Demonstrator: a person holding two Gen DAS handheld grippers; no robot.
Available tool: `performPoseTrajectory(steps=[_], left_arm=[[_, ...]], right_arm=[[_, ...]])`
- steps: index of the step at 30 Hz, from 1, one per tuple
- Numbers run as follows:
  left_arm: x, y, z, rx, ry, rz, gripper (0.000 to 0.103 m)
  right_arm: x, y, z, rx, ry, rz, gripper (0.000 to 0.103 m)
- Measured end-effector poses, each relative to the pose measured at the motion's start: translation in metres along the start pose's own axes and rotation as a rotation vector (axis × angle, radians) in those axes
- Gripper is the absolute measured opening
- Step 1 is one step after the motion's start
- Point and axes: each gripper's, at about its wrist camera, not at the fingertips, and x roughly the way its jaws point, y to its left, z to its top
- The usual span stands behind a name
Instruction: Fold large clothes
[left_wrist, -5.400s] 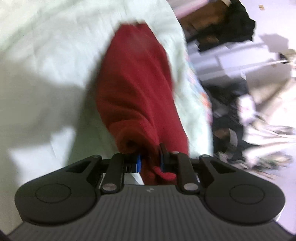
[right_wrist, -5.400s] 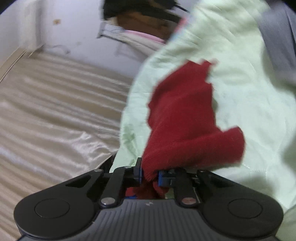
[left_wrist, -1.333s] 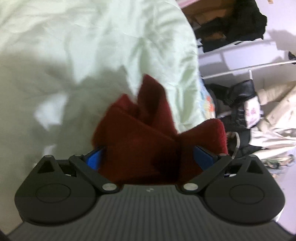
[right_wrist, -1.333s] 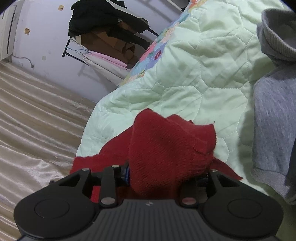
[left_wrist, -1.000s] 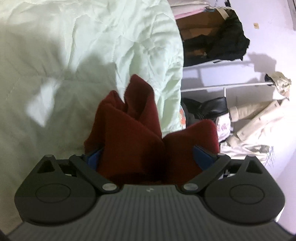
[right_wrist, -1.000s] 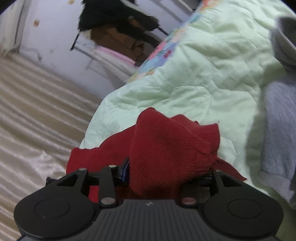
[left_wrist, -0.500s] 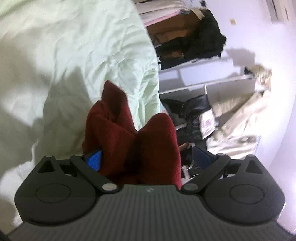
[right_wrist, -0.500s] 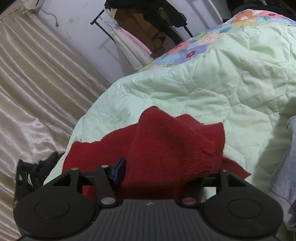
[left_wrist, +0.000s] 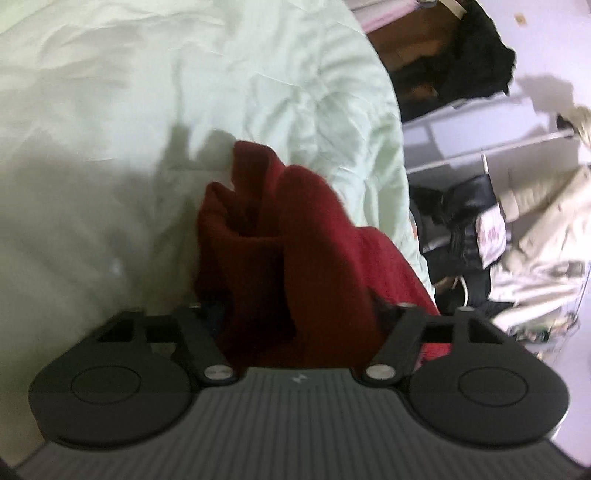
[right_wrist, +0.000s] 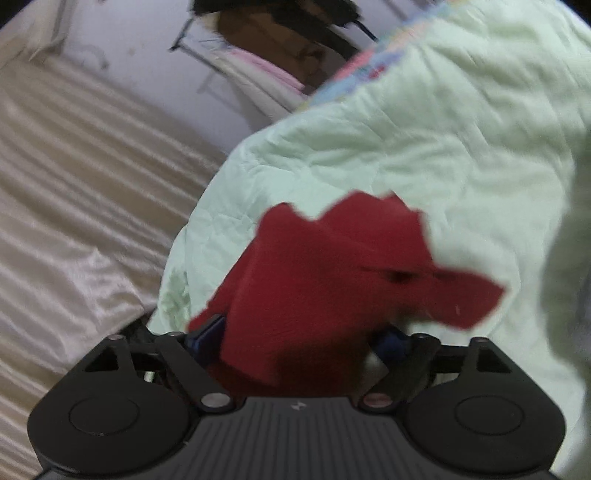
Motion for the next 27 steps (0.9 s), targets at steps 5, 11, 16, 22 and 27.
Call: performPoseTrajectory(steps=[5,11,16,22,27], left_arm=[[-0.012,-0.017,-0.003,0.081,-0.020,-0.011,0.038],[-0.041,-0.077,-0.017,0.217,0.008,-0.124,0.038],[-0.041,-0.151,-0.048,0.325,0.129,-0.191,0.038],[0.020,-0.228,-0.093,0.437,0.252,-0.195,0.038],[0.105,-0.241,-0.135,0.480,0.326,-0.127,0.038]], right_arm=[[-0.001,0.012,-0.011,-0.031,-0.055,0.052,0.043],[-0.051,0.046,-0.006,-0.046,-0.118,0.046,0.040],[-0.149,0.082,0.006,-0.156,-0.220,0.016,0.040],[-0.242,0.055,0.038,-0.152,-0.332,-0.052,0.041],[-0.271,-0.008,0.064,-0.118,-0.431,-0.186,0.041]])
